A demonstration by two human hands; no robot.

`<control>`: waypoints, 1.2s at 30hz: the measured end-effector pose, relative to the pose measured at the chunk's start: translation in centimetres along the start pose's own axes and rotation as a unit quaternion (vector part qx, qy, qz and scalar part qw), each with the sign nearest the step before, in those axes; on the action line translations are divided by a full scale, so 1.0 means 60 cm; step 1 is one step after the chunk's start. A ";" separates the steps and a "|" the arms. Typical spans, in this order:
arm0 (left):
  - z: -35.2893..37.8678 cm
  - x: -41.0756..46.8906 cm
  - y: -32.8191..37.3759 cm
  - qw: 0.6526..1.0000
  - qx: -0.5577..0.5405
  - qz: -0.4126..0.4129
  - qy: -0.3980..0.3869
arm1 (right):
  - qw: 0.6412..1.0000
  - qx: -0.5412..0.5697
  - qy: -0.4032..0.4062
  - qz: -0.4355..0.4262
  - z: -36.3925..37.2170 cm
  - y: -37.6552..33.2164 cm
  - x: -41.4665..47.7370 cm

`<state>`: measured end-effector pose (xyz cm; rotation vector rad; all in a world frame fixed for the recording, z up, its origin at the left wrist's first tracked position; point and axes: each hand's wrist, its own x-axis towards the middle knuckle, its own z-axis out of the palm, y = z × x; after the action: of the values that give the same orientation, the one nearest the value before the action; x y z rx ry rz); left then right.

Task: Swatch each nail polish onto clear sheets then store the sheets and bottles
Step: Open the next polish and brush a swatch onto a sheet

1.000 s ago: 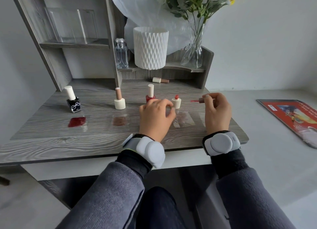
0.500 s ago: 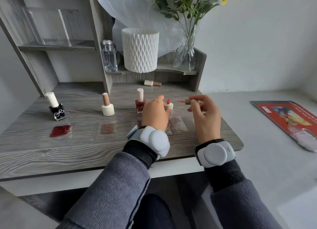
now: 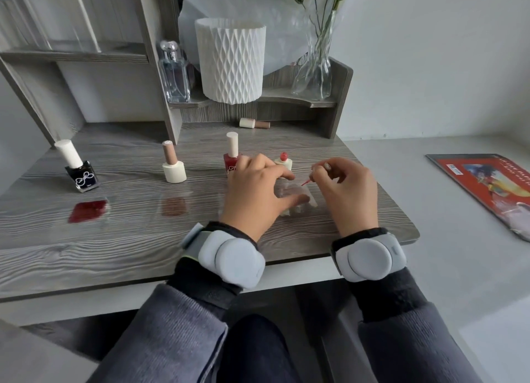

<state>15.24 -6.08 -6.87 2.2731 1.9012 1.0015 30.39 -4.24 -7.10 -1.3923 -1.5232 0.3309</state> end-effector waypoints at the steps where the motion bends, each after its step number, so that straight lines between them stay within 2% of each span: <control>1: 0.000 -0.001 0.002 1.000 0.016 0.002 -0.026 | 1.000 -0.004 -0.004 -0.004 0.000 0.000 -0.001; 5: 0.006 -0.003 0.004 0.995 0.047 -0.010 -0.082 | 1.000 -0.020 -0.020 -0.008 0.001 -0.001 -0.001; 12: 0.011 -0.003 0.004 0.993 0.074 -0.006 -0.088 | 0.997 -0.045 -0.061 0.009 -0.002 -0.005 -0.005; 18: 0.009 -0.004 0.005 0.994 0.061 -0.016 -0.090 | 0.997 -0.044 -0.065 0.017 0.001 -0.003 -0.004; 25: 0.009 -0.002 0.002 0.993 0.067 -0.010 -0.094 | 0.998 0.039 0.042 -0.029 -0.005 -0.008 -0.006; 27: 0.008 0.000 0.005 0.996 0.047 -0.003 -0.079 | 0.995 0.060 0.059 -0.054 -0.005 -0.011 -0.007; 31: 0.006 0.009 0.002 0.991 -0.092 -0.029 0.092 | 0.990 0.088 0.072 -0.085 -0.004 -0.016 -0.007; 32: 0.005 0.013 0.004 0.987 -0.111 -0.043 0.109 | 0.989 0.091 0.073 -0.087 -0.004 -0.015 -0.006; 36: 0.016 0.036 0.011 0.994 -0.066 -0.082 0.019 | 0.991 0.078 0.060 -0.086 0.001 -0.009 -0.006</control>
<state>16.41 -3.95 -6.38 2.0042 1.9354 1.1191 29.97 -4.69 -6.86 -1.1304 -1.4731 0.2502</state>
